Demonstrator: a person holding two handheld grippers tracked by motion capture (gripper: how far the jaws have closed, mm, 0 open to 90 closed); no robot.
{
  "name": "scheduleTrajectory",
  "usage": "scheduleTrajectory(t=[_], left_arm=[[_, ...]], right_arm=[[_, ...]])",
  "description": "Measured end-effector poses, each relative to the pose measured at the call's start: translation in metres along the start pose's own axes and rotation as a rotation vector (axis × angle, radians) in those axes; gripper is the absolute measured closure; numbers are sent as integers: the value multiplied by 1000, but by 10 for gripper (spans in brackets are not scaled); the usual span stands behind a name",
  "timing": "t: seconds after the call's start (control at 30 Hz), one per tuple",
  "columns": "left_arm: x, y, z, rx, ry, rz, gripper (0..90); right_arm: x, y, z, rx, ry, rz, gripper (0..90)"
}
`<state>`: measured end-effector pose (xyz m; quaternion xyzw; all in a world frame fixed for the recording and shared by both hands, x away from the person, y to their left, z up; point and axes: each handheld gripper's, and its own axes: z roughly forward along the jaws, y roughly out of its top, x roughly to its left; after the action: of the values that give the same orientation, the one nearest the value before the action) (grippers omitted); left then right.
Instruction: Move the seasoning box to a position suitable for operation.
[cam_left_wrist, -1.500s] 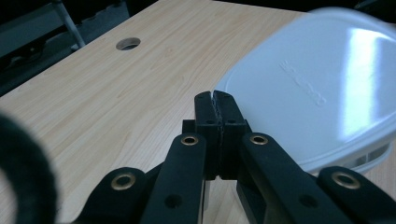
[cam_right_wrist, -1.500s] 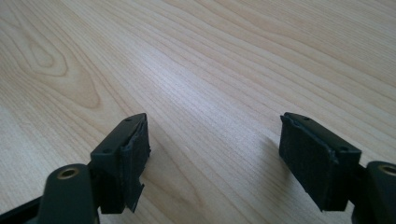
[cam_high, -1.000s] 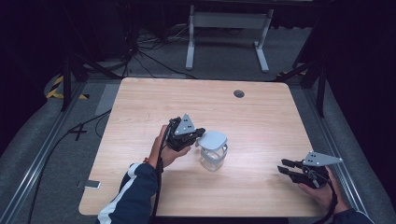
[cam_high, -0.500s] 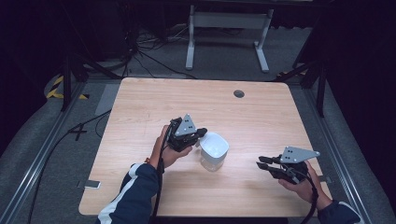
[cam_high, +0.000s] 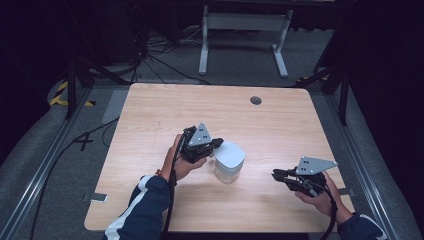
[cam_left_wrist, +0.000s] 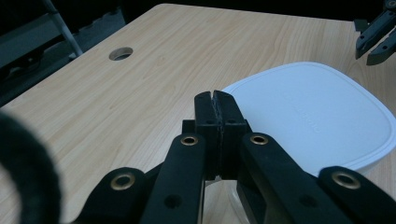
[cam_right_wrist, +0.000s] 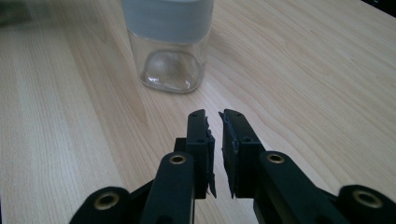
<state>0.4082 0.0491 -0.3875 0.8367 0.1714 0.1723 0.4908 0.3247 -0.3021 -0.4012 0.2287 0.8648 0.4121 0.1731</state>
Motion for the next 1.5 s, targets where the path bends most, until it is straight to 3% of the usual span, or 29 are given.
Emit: scheduleTrajectory(t=[0.23,0.3,0.47,0.57,1.07,1.3,1.5], left_arm=[[0,0,0,1,1,1,897],[0,-1,1,-2,-8,-16,897],[2,-2,1,-2,4,1,897],[1,-2,1,1,-3,-10,893],[3,-2,2,0,2,-1,893],[2,-3,2,9,4,-14,889],[5,-9,-3,41,35,-3,873]], right_arm=[[3,36,7,-37,25,-37,871],[4,45,15,-27,36,-44,881],[11,57,32,7,43,-69,895],[15,66,39,6,43,-62,896],[21,84,56,25,41,-65,898],[21,91,55,3,36,-60,899],[22,104,51,-29,13,-85,899]])
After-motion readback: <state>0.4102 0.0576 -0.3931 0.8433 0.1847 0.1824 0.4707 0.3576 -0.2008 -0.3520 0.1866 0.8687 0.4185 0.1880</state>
